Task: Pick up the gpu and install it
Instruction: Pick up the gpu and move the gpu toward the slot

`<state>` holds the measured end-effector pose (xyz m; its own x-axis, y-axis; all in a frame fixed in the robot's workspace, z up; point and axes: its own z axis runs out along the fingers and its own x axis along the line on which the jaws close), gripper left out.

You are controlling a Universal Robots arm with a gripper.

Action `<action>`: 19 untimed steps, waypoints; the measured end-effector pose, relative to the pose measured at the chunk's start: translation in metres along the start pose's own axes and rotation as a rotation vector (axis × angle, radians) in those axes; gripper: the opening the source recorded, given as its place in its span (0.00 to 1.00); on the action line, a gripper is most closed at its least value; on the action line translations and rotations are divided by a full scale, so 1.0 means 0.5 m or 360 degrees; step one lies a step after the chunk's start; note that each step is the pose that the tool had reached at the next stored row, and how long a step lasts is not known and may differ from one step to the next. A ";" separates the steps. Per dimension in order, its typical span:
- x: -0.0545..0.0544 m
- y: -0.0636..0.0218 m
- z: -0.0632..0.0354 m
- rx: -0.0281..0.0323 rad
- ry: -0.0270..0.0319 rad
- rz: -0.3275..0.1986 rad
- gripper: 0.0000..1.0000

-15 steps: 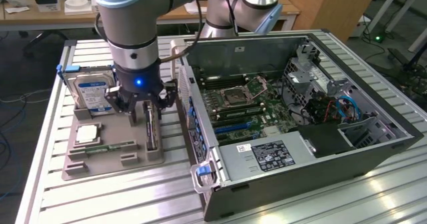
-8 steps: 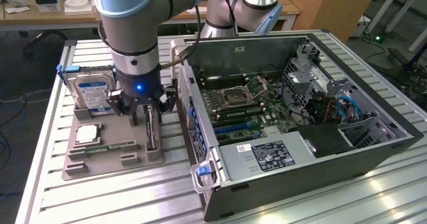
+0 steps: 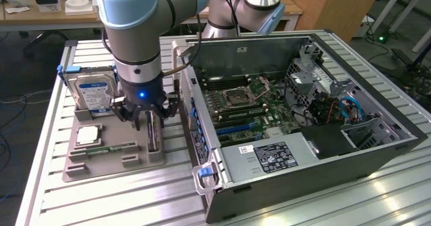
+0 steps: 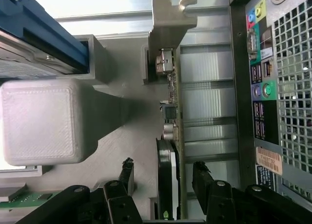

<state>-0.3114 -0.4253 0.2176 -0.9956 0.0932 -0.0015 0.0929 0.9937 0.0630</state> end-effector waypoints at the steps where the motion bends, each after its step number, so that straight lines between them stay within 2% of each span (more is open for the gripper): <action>1: 0.000 0.000 0.004 0.00000 0.00001 0.0000 0.60; 3: 0.000 -0.001 0.010 0.00001 0.00009 0.0000 0.60; 11: 0.000 -0.001 0.010 0.00012 0.00018 0.0000 0.60; 14: -0.001 -0.001 0.010 0.00242 -0.00005 0.0000 0.60; 15: -0.002 -0.001 0.010 0.00290 -0.00009 -0.0002 0.60; 19: -0.005 0.000 0.010 0.00313 -0.00008 -0.0006 0.60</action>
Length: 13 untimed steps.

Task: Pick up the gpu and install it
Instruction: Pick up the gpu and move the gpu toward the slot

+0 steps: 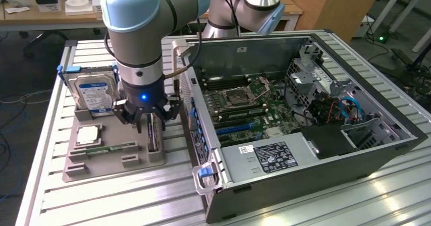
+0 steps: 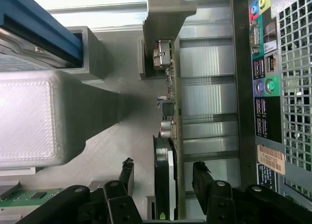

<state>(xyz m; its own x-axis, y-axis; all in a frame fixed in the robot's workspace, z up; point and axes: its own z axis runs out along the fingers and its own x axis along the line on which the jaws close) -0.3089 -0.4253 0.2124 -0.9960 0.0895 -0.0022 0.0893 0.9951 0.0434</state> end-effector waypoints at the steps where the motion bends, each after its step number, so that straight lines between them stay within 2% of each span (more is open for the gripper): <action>1: 0.000 0.000 0.000 0.00001 0.00000 0.0000 0.60; 6: 0.000 0.000 0.000 0.00001 0.00000 0.0000 0.59; 7: 0.000 0.000 0.000 0.00002 0.00001 0.0000 0.52; 13: -0.002 0.001 0.000 0.00002 0.00001 0.0000 0.52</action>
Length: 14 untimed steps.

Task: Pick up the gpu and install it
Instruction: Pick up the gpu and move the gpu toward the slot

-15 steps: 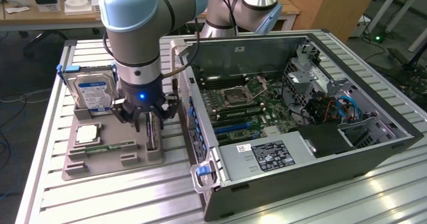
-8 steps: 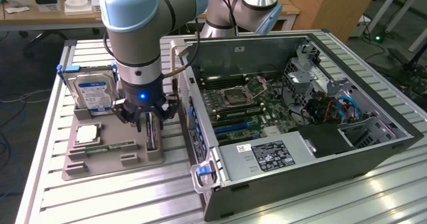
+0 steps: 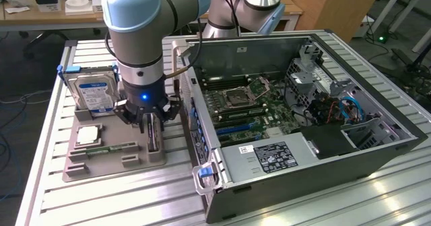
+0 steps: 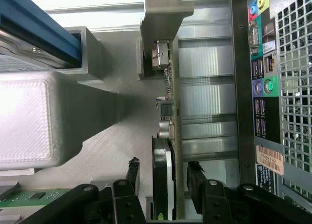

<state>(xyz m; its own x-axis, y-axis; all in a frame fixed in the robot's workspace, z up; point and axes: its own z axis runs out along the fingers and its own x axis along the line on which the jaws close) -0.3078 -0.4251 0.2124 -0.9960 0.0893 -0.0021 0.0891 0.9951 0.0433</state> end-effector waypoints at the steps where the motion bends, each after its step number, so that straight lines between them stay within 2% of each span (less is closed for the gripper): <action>1: 0.000 0.000 0.000 0.00002 0.00001 0.0000 0.52; 5: 0.000 0.000 0.000 0.00006 -0.00001 0.0000 0.50; 6: 0.000 0.000 0.000 0.00007 -0.00001 0.0000 0.44; 7: 0.000 0.000 0.000 0.00006 -0.00002 0.0000 0.44; 8: 0.000 0.000 0.000 0.00006 -0.00001 0.0000 0.37; 11: 0.000 0.001 0.000 0.00006 0.00000 0.0000 0.36; 12: 0.000 0.001 0.000 0.00007 0.00000 0.0000 0.29; 14: -0.001 0.001 0.000 0.00006 -0.00001 0.0000 0.29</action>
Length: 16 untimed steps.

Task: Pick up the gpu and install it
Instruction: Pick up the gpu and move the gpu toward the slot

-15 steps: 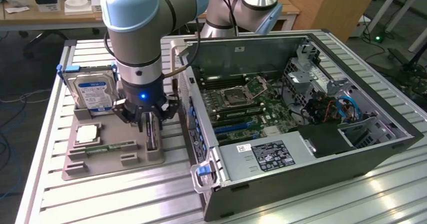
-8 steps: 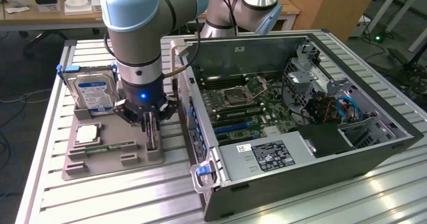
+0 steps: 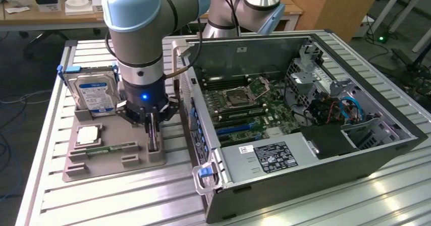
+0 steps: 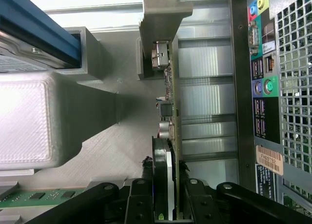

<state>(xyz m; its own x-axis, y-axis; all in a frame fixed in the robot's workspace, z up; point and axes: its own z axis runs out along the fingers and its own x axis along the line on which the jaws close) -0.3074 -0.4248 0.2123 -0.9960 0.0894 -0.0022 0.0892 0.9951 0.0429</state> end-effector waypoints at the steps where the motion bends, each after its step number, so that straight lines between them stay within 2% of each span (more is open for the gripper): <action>1: 0.000 0.000 0.000 0.00000 -0.00001 0.0000 0.29; 12: 0.000 0.000 -0.002 0.00001 -0.00001 0.0000 0.28; 14: 0.000 0.000 -0.012 -0.00002 0.00001 0.0000 0.28; 16: 0.000 0.001 -0.030 -0.00003 0.00001 0.0000 0.28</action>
<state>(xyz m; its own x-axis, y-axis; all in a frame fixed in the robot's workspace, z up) -0.3073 -0.4248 0.2275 -0.9960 0.0894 -0.0022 0.0893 0.9951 0.0431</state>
